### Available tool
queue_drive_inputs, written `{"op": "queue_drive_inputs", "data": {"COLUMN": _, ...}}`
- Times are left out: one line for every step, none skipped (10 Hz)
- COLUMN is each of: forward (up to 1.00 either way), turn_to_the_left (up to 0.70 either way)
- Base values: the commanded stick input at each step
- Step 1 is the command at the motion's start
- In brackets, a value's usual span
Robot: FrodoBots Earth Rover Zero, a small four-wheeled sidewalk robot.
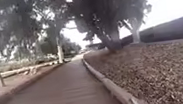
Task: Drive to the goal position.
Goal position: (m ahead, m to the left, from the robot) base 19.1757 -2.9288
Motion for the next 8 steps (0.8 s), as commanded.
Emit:
{"op": "queue_drive_inputs", "data": {"forward": 1.00, "turn_to_the_left": 0.40}}
{"op": "queue_drive_inputs", "data": {"forward": 1.00, "turn_to_the_left": 0.00}}
{"op": "queue_drive_inputs", "data": {"forward": 1.00, "turn_to_the_left": 0.08}}
{"op": "queue_drive_inputs", "data": {"forward": 1.00, "turn_to_the_left": 0.24}}
{"op": "queue_drive_inputs", "data": {"forward": 1.00, "turn_to_the_left": 0.39}}
{"op": "queue_drive_inputs", "data": {"forward": 1.00, "turn_to_the_left": 0.23}}
{"op": "queue_drive_inputs", "data": {"forward": 1.00, "turn_to_the_left": 0.32}}
{"op": "queue_drive_inputs", "data": {"forward": 1.00, "turn_to_the_left": 0.36}}
